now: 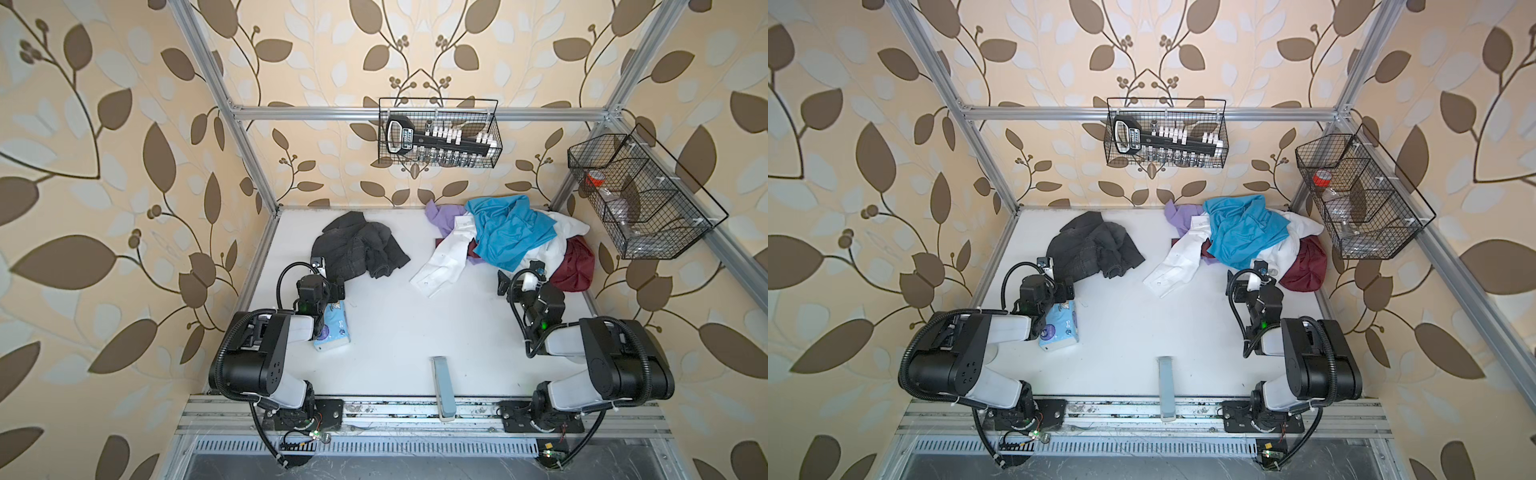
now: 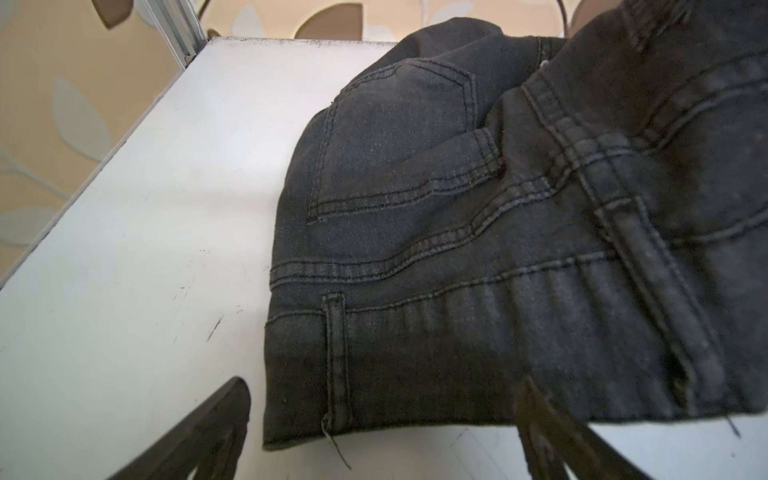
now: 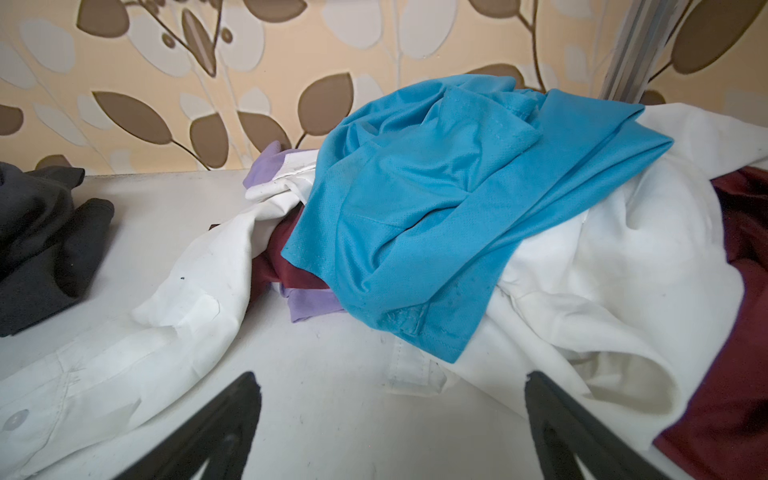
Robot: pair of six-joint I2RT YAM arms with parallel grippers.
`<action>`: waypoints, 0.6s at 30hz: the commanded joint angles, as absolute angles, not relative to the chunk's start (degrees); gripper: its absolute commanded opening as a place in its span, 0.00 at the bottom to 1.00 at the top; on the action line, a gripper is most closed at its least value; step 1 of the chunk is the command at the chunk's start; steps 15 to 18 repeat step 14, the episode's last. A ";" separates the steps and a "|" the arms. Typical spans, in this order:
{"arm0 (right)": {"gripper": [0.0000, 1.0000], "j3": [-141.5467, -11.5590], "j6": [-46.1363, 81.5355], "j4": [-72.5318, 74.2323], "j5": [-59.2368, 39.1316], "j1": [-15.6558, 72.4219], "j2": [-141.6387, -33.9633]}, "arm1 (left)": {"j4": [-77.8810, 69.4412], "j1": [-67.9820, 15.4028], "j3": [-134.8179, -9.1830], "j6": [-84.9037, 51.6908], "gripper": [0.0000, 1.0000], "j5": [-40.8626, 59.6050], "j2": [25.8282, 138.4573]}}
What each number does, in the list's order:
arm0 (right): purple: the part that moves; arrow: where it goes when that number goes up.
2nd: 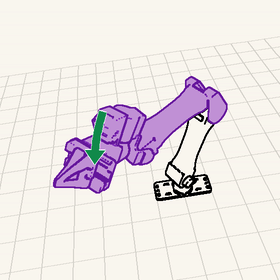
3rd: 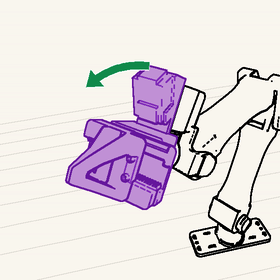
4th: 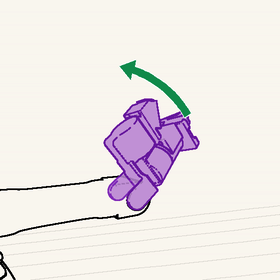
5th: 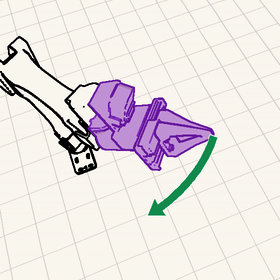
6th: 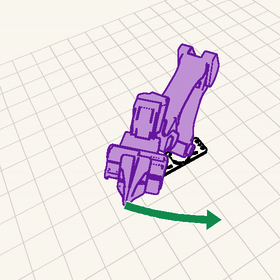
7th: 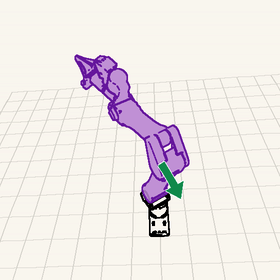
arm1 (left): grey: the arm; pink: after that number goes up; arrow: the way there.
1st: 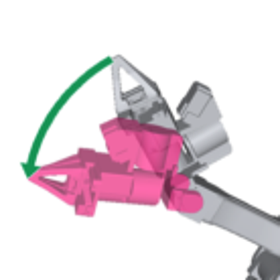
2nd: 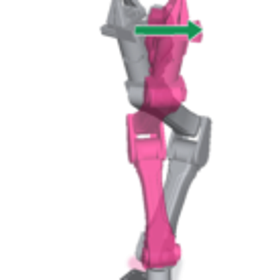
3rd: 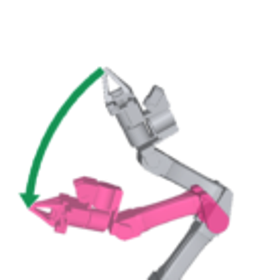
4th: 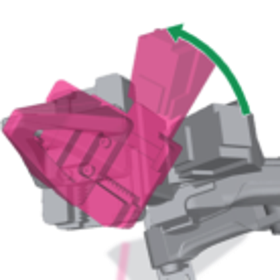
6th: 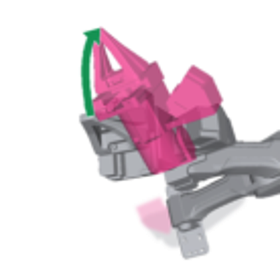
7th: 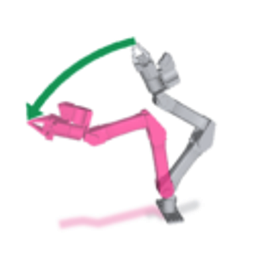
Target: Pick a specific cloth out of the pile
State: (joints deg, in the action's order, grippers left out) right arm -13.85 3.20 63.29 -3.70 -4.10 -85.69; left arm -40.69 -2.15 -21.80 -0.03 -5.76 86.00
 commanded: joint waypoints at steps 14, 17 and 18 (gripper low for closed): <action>1.00 -13.71 3.08 64.29 -1.92 -2.89 -85.87 | -41.84 -1.68 -22.50 -0.44 0.99 -4.66 85.84; 1.00 -13.71 3.08 64.29 -1.92 -2.89 -85.87 | -41.84 -1.68 -22.50 -0.44 0.99 -4.66 85.84; 1.00 -13.71 3.08 64.29 -1.92 -2.89 -85.87 | -41.84 -1.68 -22.50 -0.44 0.99 -4.66 85.84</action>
